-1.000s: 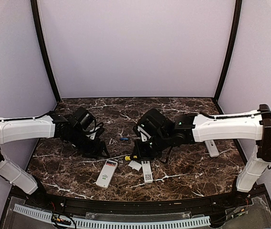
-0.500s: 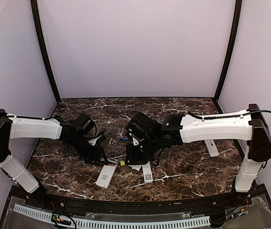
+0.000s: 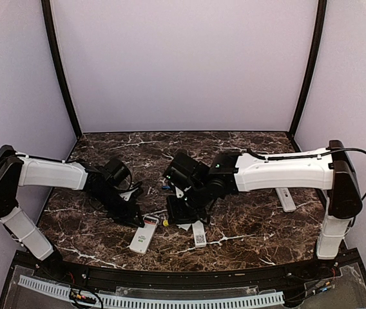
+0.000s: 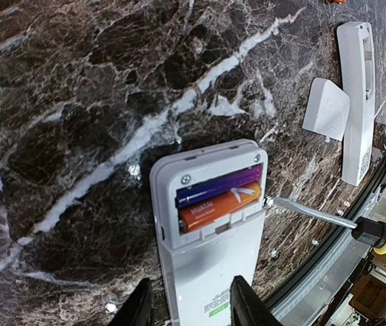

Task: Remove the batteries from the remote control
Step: Hold the remote control without the battery cover at the center of the board.

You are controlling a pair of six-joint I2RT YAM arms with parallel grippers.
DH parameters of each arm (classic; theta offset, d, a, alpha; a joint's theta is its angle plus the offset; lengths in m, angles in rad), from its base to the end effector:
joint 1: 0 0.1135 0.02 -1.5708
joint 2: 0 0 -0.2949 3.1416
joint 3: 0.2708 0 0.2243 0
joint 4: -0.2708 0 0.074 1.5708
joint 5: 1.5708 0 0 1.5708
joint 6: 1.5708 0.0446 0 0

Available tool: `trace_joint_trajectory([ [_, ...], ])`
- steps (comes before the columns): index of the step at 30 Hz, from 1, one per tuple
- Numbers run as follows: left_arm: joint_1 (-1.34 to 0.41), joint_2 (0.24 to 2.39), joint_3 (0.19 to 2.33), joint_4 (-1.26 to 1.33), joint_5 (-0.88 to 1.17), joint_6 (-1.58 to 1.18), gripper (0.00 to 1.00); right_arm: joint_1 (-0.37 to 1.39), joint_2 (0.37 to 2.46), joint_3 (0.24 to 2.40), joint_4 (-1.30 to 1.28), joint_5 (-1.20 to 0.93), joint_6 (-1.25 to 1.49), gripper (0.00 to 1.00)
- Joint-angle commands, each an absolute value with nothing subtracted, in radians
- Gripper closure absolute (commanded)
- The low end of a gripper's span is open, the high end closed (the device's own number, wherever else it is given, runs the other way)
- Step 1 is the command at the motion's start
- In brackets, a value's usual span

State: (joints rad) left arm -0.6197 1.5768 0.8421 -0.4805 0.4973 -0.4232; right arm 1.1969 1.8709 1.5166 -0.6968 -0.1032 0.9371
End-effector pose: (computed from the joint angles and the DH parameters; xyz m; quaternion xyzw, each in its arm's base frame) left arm 0.2007 -0.1694 0.2019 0.1369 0.9451 -0.2954 0.0280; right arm 0.1380 0.3642 0.2738 -0.1382 0.9553 0.2488 0.0802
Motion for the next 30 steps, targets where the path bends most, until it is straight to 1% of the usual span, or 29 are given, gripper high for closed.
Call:
trace_joint_trajectory([
  [1,-0.615,1.585,0.834,-0.500,0.491,-0.401,0.63,1.205,1.888,1.550,-0.715,-0.081,0.933,1.00],
  [11,-0.615,1.605,0.834,-0.500,0.501,-0.399,0.72,1.206,1.913,1.579,-0.722,-0.077,0.920,1.00],
  [30,-0.615,1.625,0.836,-0.498,0.506,-0.397,0.78,1.206,1.932,1.612,-0.771,-0.061,0.920,1.00],
])
